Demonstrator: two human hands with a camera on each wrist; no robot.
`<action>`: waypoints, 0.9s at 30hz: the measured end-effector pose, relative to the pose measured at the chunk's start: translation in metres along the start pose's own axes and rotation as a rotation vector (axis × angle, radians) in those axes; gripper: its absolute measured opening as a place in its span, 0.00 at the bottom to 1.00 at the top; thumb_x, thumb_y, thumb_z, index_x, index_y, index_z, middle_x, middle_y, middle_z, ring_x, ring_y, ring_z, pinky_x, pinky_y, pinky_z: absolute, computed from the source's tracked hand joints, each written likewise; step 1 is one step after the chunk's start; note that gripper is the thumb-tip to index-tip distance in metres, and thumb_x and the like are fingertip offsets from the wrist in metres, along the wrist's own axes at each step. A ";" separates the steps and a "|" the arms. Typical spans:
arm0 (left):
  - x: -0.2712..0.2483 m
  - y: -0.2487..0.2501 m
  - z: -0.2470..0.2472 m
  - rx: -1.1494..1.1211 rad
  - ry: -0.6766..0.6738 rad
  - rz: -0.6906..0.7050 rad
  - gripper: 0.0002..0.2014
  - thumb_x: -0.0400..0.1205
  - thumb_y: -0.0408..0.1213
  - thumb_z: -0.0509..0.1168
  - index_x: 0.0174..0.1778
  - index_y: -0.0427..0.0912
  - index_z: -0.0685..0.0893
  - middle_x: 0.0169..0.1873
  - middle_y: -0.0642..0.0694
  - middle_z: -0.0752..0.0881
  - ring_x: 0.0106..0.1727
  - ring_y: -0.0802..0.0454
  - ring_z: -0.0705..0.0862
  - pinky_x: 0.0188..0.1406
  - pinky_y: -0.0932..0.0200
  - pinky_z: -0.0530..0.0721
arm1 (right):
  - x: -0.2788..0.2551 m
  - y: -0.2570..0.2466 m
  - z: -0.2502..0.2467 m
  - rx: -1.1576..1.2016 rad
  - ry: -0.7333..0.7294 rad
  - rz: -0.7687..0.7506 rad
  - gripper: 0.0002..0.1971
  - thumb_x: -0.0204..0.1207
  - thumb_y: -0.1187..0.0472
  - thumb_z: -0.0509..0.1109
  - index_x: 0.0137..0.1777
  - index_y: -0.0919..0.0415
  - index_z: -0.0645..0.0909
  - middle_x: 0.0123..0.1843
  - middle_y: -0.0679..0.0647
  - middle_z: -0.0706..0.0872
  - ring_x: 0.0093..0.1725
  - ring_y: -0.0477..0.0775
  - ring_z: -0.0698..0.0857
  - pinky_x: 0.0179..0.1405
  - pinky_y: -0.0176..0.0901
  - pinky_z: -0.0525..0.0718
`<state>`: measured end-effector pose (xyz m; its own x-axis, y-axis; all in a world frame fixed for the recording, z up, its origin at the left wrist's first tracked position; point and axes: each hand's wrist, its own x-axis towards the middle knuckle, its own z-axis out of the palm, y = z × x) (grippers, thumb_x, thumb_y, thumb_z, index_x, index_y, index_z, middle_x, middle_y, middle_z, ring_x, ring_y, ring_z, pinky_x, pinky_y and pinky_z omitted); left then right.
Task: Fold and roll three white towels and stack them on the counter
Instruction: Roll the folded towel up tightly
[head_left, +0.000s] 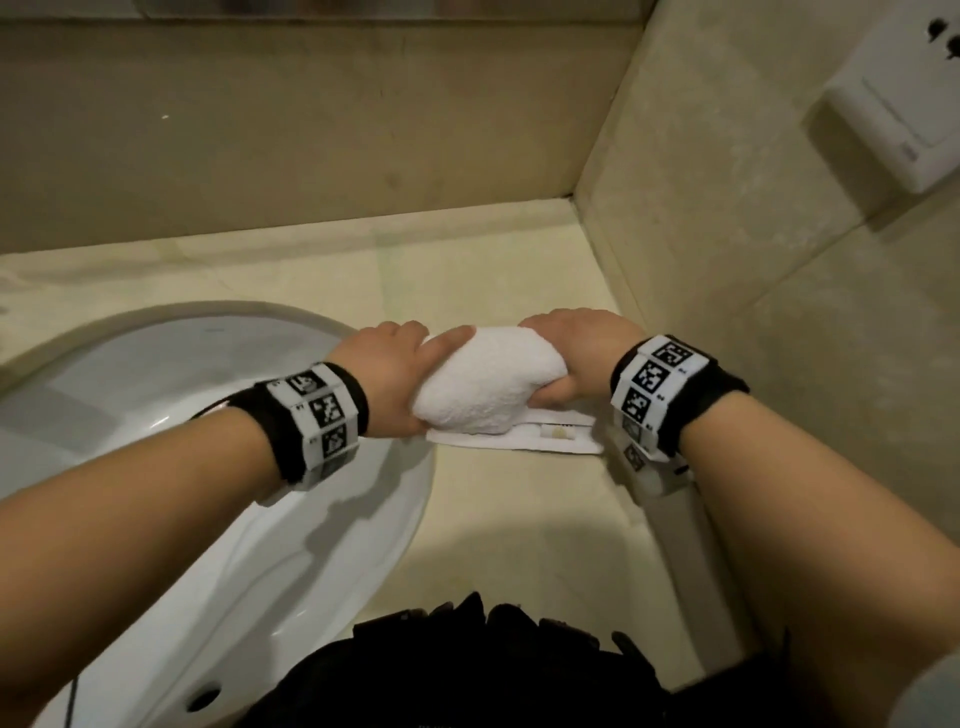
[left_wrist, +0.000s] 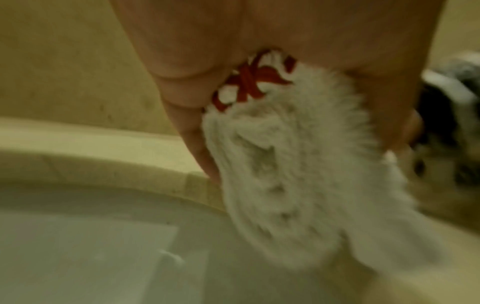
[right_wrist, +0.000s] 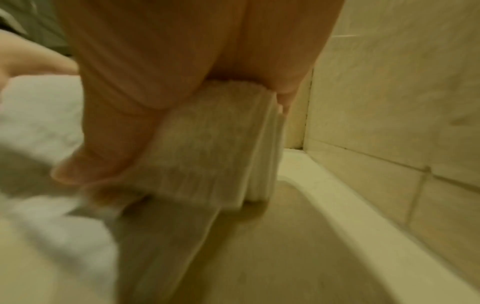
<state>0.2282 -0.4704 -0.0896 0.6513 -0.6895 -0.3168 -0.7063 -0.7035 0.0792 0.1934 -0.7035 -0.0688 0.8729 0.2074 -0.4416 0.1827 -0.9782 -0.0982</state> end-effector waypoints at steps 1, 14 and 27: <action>0.002 -0.004 -0.004 -0.101 -0.021 -0.001 0.54 0.60 0.54 0.73 0.77 0.61 0.44 0.62 0.44 0.77 0.57 0.43 0.80 0.54 0.52 0.79 | -0.006 0.000 0.006 -0.003 0.050 0.010 0.45 0.56 0.34 0.74 0.73 0.49 0.63 0.66 0.53 0.78 0.62 0.58 0.79 0.61 0.49 0.75; -0.017 0.011 0.012 0.159 0.113 0.056 0.51 0.68 0.62 0.67 0.79 0.53 0.41 0.68 0.41 0.71 0.61 0.41 0.76 0.59 0.48 0.75 | -0.018 0.001 0.018 0.068 0.005 0.101 0.28 0.55 0.52 0.72 0.58 0.46 0.70 0.41 0.46 0.81 0.33 0.49 0.79 0.23 0.35 0.69; -0.057 0.043 -0.001 0.184 0.095 -0.068 0.41 0.71 0.45 0.65 0.77 0.50 0.49 0.59 0.40 0.77 0.52 0.40 0.80 0.47 0.50 0.79 | -0.065 -0.028 0.049 0.454 0.161 0.219 0.33 0.60 0.60 0.73 0.67 0.51 0.69 0.62 0.57 0.74 0.55 0.57 0.80 0.49 0.38 0.76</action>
<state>0.1612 -0.4612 -0.0669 0.7165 -0.6605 -0.2242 -0.6926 -0.7119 -0.1161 0.1090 -0.6897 -0.0809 0.9336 -0.0400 -0.3562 -0.1949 -0.8906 -0.4108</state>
